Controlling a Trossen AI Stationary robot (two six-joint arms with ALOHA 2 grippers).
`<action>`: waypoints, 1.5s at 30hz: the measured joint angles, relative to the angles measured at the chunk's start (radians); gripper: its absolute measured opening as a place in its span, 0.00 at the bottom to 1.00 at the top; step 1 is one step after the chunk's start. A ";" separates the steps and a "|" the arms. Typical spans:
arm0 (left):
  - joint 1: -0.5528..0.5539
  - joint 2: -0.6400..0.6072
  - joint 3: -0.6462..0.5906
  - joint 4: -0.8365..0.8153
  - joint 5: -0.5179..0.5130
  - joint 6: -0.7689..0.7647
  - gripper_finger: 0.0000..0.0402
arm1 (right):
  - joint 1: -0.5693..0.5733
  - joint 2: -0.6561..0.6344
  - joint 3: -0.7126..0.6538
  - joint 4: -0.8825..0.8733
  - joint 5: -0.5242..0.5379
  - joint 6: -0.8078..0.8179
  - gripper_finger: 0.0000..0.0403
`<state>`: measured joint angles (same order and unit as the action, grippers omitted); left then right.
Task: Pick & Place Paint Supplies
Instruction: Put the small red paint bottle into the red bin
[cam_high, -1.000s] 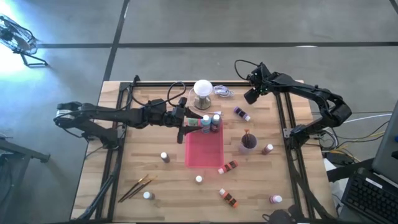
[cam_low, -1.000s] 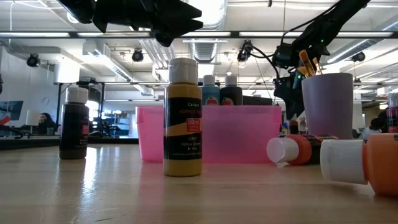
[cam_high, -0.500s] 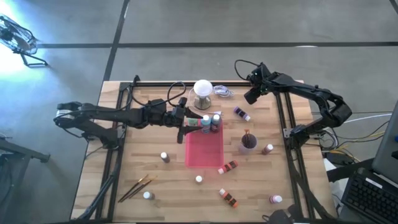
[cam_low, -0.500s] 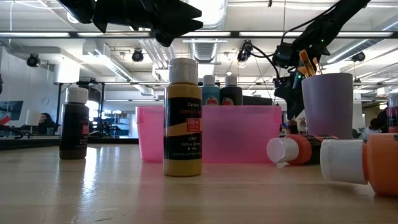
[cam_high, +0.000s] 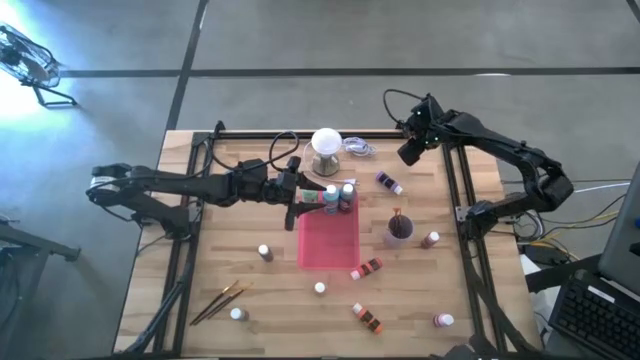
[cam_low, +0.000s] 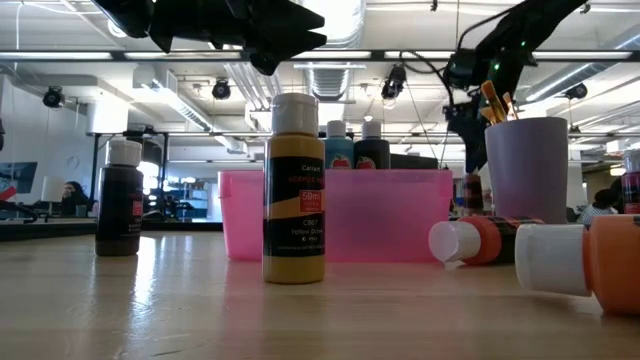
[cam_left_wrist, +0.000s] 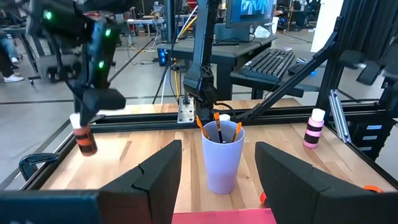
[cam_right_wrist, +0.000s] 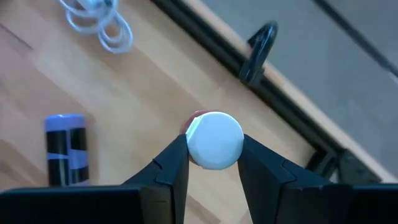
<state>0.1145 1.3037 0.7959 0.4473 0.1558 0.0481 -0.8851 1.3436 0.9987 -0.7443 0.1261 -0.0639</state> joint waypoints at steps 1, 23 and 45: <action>0.000 0.000 0.000 0.000 0.000 0.000 0.52 | 0.004 -0.018 0.006 -0.004 0.000 0.000 0.27; 0.000 0.000 0.000 0.000 0.000 0.000 0.52 | 0.362 -0.409 0.115 0.102 -0.299 0.012 0.27; 0.000 0.000 0.000 -0.003 0.000 0.000 0.52 | 0.890 -0.209 0.157 0.228 -0.257 -0.053 0.27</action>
<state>0.1146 1.3037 0.7961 0.4444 0.1558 0.0482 0.0049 1.1350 1.1553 -0.5163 -0.1313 -0.1170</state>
